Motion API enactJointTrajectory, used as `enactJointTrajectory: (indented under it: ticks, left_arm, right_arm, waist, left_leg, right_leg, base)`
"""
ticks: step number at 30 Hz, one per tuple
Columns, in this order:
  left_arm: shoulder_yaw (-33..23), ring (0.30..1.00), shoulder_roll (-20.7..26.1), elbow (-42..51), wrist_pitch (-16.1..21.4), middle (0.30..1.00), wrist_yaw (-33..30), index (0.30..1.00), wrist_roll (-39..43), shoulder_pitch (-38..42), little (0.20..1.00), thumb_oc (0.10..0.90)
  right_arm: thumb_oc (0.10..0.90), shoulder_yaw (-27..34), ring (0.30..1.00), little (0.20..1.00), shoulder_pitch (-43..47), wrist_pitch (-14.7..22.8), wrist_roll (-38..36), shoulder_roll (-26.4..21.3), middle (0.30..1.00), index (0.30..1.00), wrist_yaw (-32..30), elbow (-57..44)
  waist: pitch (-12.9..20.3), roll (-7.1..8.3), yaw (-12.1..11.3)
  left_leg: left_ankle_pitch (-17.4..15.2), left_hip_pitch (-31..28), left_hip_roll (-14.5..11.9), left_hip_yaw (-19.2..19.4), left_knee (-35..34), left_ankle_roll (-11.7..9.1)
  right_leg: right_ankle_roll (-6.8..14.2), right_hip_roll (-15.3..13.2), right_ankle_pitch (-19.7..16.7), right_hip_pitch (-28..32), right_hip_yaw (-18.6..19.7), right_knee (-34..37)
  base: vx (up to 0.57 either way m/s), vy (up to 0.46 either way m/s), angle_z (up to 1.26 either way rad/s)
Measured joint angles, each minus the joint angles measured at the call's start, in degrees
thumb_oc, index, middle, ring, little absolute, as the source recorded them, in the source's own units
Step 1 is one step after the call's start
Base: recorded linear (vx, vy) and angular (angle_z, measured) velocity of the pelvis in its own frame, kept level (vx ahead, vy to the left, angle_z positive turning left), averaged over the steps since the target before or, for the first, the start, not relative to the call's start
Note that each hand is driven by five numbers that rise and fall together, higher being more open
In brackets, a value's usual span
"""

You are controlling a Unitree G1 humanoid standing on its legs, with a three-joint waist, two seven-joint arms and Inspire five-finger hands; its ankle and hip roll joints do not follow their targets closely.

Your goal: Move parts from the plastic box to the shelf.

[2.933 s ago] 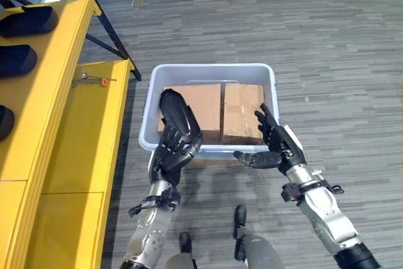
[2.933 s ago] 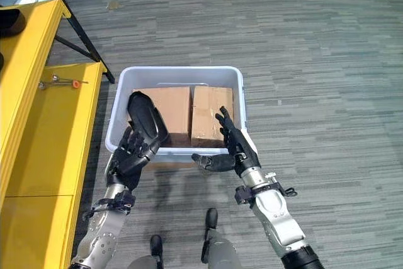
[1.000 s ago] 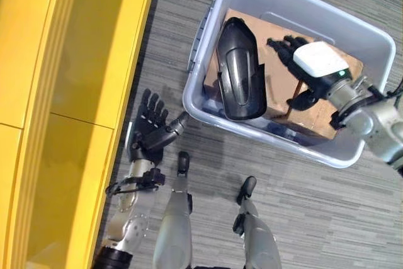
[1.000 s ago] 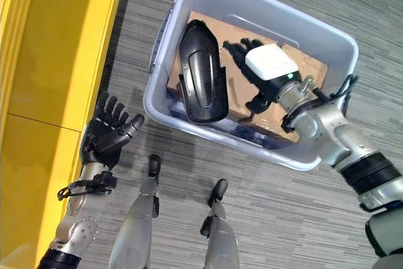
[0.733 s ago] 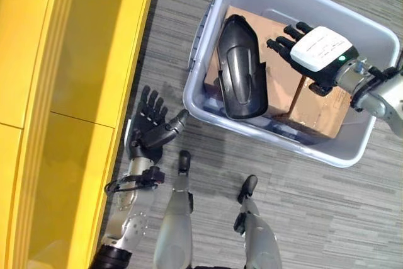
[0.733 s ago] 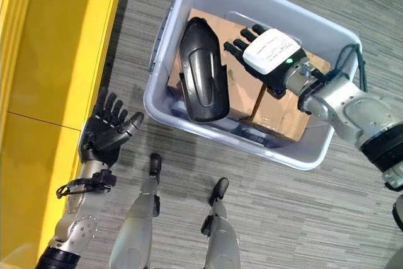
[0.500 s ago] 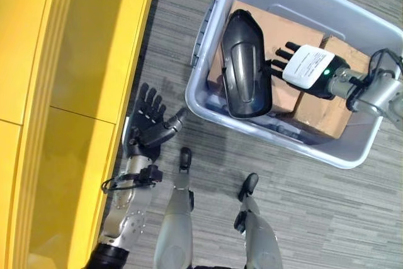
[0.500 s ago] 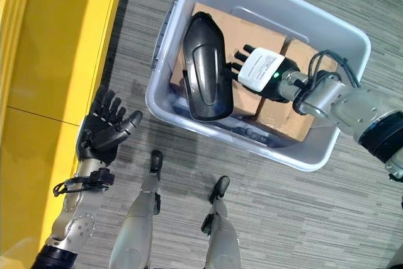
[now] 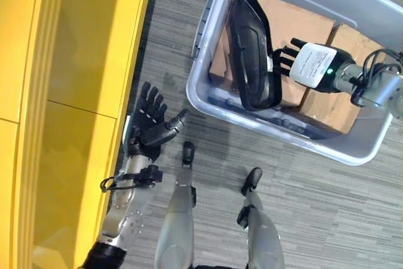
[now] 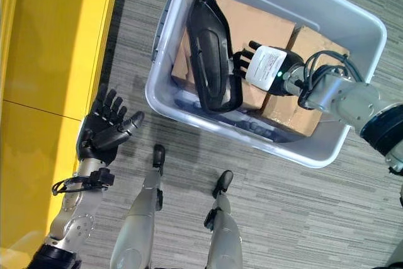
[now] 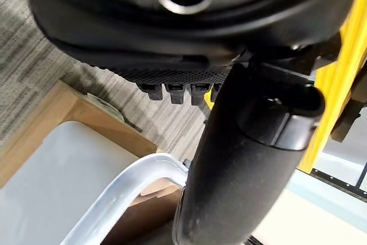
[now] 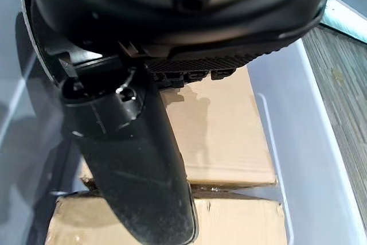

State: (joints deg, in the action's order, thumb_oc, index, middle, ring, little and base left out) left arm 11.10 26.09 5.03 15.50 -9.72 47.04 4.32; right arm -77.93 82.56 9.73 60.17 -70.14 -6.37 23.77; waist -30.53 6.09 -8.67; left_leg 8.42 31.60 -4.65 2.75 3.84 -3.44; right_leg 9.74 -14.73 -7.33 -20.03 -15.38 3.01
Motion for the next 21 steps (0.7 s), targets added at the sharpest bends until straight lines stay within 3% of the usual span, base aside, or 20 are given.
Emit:
enactJointTrajectory:
  ticks: [21]
  left_arm:
    - [-0.1, 1.0, 0.0, 0.0, 0.8, 1.0, -0.9, 1.0, 0.0, 0.1, 1.0, 0.9]
  right_arm:
    - [0.9, -0.2, 1.0, 1.0, 3.7, 0.3, 0.5, -0.1, 1.0, 1.0, -0.2, -6.1]
  waist:
    - [0.0, -0.05, -0.2]
  left_leg:
    - [1.3, 3.1, 0.2, 0.1, 0.1, 0.7]
  right_leg:
    - [0.2, -0.8, 1.0, -5.5, 1.0, -4.8]
  base:
    - [0.0, -0.002, -0.01]
